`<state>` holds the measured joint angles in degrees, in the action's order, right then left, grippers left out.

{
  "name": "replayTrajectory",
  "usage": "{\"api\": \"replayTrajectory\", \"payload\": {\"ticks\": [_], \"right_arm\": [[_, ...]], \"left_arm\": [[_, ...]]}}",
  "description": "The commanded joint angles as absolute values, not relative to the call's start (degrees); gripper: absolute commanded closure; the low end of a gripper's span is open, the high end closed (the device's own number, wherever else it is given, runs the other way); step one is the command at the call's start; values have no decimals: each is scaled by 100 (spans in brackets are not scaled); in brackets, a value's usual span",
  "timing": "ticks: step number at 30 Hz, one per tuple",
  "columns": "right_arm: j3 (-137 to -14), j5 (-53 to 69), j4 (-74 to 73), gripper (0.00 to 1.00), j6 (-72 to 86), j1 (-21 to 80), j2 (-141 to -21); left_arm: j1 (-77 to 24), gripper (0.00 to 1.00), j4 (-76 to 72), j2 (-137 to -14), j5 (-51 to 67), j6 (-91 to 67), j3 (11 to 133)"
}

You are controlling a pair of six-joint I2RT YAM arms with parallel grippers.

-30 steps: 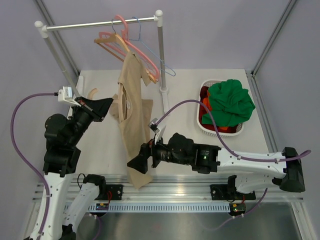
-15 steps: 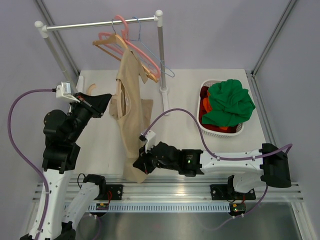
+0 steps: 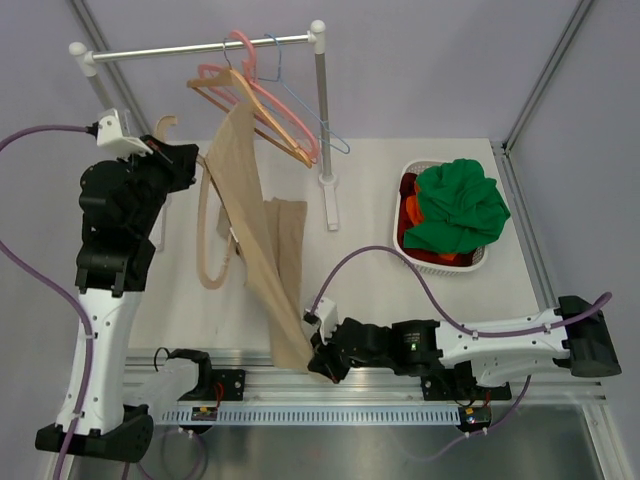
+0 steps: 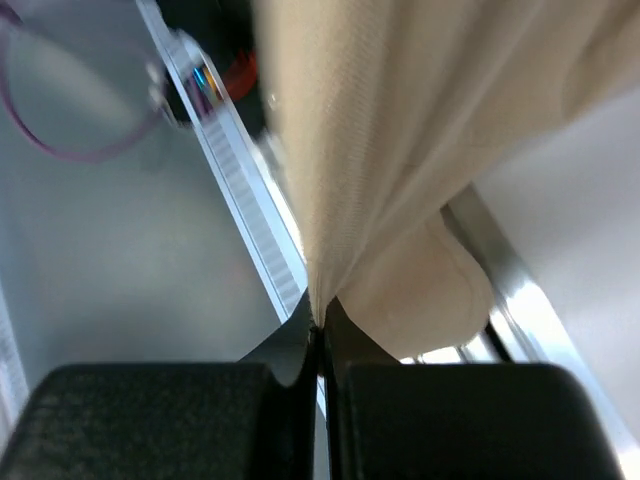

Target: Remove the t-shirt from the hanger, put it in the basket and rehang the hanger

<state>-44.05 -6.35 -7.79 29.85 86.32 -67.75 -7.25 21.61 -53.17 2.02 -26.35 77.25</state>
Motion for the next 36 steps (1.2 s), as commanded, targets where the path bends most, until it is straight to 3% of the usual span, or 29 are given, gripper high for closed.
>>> {"api": "replayTrajectory", "payload": {"ticks": [1,6,9,15,19,21,24,30,31,32,34,36], "right_arm": [[-3956,-246,-1942,100,3436,8938,-6838],[-3630,-553,-2127,100,4033,9035,-6900],[-3709,-1395,-2329,100,4394,9035,-6593],[-4551,-3847,-2267,100,3939,9044,-5810],[-5202,-5446,-1892,100,2677,8852,-5511],[-5300,-5292,-1540,100,2208,8057,-5414],[-5186,-4046,-1091,100,2021,6511,-5405],[-5151,-3736,-1256,100,2030,5810,-5844],[-5072,-3065,-1161,100,1865,5801,-5827],[-4810,-2432,-969,96,1724,5792,-5818],[-4467,-593,-216,77,1583,5801,-5879],[-3965,216,723,57,1643,5801,-6037]], "left_arm": [[-502,100,1415,-5624,174,-2680,8726],[-352,100,1739,-6029,483,-2795,9614],[-255,100,1916,-5978,1035,-2987,9713],[-264,100,2021,-4783,2346,-3323,7450],[-264,100,3145,-3941,2882,-2646,6980],[-264,100,3679,-3684,3040,-2453,6804],[-264,100,4443,-3323,3155,-2023,6583],[-264,100,5211,-2936,3392,-1529,6223],[-264,100,5203,-2927,3784,-1573,6197],[-264,100,5203,-2962,4032,-1591,6214],[-264,100,5186,-3041,4279,-1635,6310],[-299,100,5186,-3102,4342,-1661,6555]]}}
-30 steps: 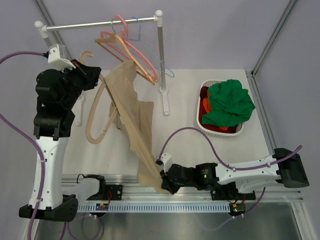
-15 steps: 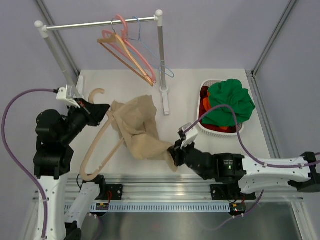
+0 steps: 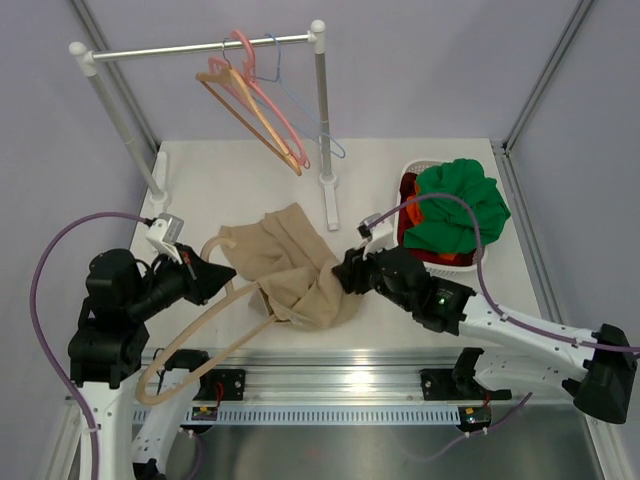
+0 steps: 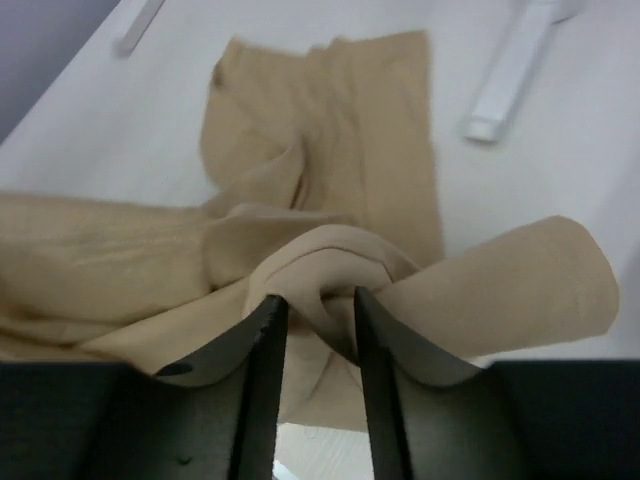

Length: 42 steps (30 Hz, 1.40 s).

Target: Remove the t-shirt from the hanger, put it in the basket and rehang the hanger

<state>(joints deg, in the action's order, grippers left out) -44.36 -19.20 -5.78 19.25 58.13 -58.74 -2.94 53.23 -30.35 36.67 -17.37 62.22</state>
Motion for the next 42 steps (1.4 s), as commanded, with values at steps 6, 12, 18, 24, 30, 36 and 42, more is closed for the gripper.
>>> {"api": "replayTrajectory", "payload": {"ticks": [6,12,18,24,30,36,42], "right_arm": [[-3893,1047,1731,0,1864,5871,-7425],[-4254,914,2081,1,1862,5933,-8647],[-3982,538,2714,27,2687,6091,-9281],[-4034,-1071,2182,24,3024,6091,-9229],[-4332,-1415,1330,0,2253,6091,-8447],[-5334,-247,440,0,1679,6388,-9209],[-6423,-1518,-613,0,1687,6671,-10669]], "left_arm": [[-308,100,5133,-3155,4421,-1749,6680],[-343,100,5159,-3120,4105,-1670,6670],[-404,100,5379,-3155,2964,-1477,7496],[-396,100,5388,-2989,1539,-1468,8234],[-396,100,5388,-2839,659,-1389,8078],[-396,100,5133,-2865,1002,-1494,7462],[-396,100,4922,-2804,1019,-1538,7287]]}}
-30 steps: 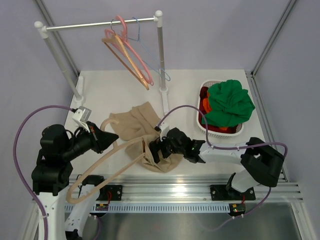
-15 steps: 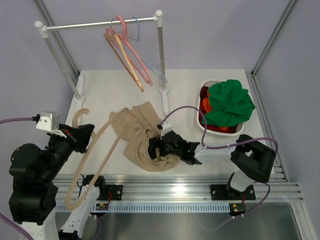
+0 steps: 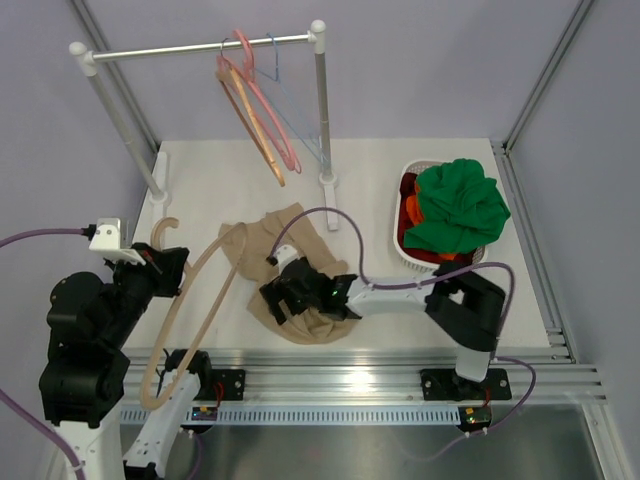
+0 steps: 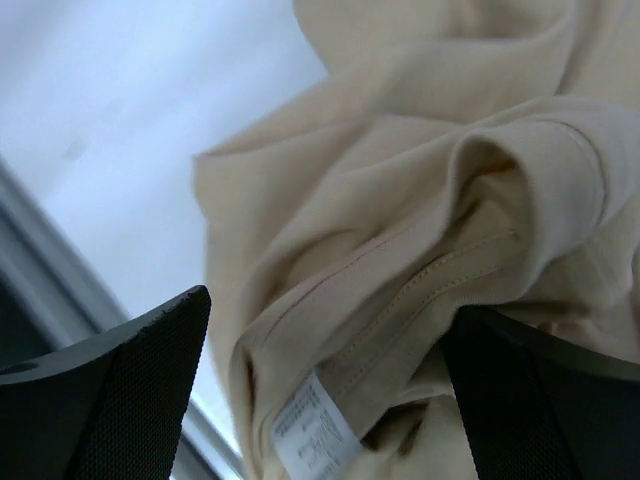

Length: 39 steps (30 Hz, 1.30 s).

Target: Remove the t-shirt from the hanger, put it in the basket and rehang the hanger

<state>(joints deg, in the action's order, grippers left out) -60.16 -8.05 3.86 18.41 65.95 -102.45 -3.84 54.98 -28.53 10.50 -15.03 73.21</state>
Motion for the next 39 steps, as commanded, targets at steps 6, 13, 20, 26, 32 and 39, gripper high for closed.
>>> {"api": "replayTrajectory", "payload": {"ticks": [6,13,20,26,32,39], "right_arm": [[-7250,-3136,-1317,15,1880,6680,-11381],[-5777,-3129,-423,100,2258,6803,-9452],[-5563,-4841,-870,100,1662,6768,-6392],[-6301,-5475,-82,100,119,6276,-5010],[-7794,-5423,1744,100,-2166,5583,-5562],[-10060,-4407,1556,100,-2514,4152,-6766]], "left_arm": [[-396,100,4781,-2769,818,-1564,7128],[-396,100,4571,-2611,782,-1556,6724],[-396,100,4263,-2426,1177,-1643,6346],[-396,100,4263,-2285,1257,-1644,6258],[-396,100,4245,-2329,1459,-1687,6258],[-396,100,4184,-2303,1687,-1775,6082]]}}
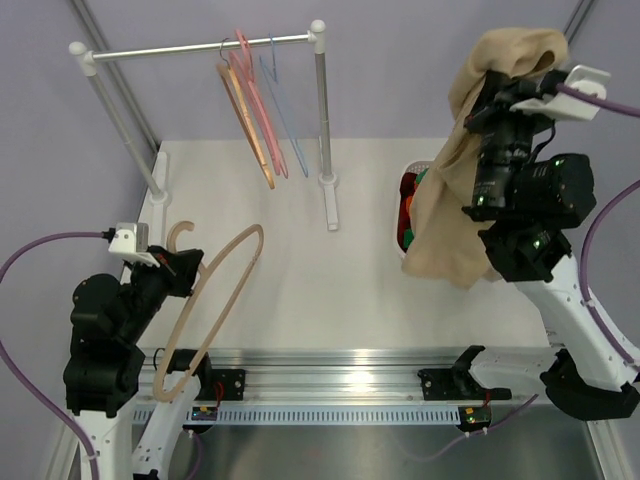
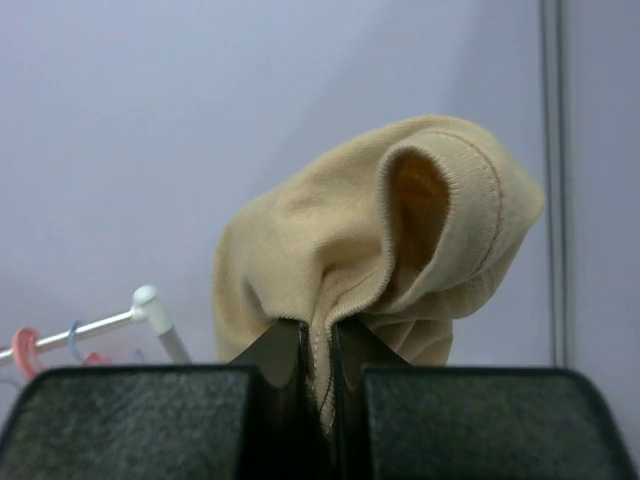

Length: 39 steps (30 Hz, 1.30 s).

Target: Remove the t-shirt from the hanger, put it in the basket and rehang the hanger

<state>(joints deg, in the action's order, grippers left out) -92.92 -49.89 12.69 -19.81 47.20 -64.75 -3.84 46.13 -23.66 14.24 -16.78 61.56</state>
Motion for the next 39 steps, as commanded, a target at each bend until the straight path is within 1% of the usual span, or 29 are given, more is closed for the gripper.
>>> {"api": "replayTrajectory", "payload": {"ticks": [1,3,7,10,13,17,18,19,20,21,23,24,26,27,32,39], "right_arm": [[-10290,-4282,1425,100,-2418,3940,-6889],[-10825,-4070,1108,100,-2303,3405,-7276],[-11522,-3867,782,100,-2302,2832,-7725],[-11829,-3762,774,100,-2356,2506,-7883],[-12233,-3569,379,100,-2093,2277,-8077],[-12384,-3463,45,100,-1716,2057,-8314],[-12114,-3402,27,100,-1314,1883,-8306],[-11850,-3323,26,100,-1310,1768,-8271],[-11561,-3227,26,100,-770,1627,-8210],[-10888,-3112,35,100,-521,1391,-8070],[-10085,-3050,262,100,276,1170,-7911],[-9324,-2963,333,100,516,960,-7771],[-8669,-2910,482,100,1078,792,-7682],[-8109,-2840,544,100,1229,617,-7629],[-6850,-1989,676,100,2196,167,-7708],[-6039,-1574,774,100,3093,158,-7998]], "left_arm": [[-396,100,4149,-2303,1714,-1793,6065],[-396,100,4113,-2312,1792,-1828,6021],[-413,100,4096,-2312,1819,-1828,5977],[-431,100,4104,-2320,1828,-1819,5933],[-431,100,4061,-2373,1793,-1784,5880],[-431,100,3973,-2408,1793,-1828,5827],[-431,100,3955,-2408,1793,-1828,5827],[-431,100,3964,-2391,1802,-1828,5818],[-431,100,3964,-2382,1802,-1819,5818],[-431,100,3964,-2373,1802,-1811,5810],[-431,100,3973,-2364,1810,-1802,5783],[-431,100,3973,-2364,1819,-1802,5775],[-431,100,3981,-2390,1819,-1767,5766],[-431,100,3973,-2391,1819,-1767,5774],[-431,100,3973,-2443,1784,-1767,5827],[-431,100,3955,-2479,1811,-1802,5853]]}}
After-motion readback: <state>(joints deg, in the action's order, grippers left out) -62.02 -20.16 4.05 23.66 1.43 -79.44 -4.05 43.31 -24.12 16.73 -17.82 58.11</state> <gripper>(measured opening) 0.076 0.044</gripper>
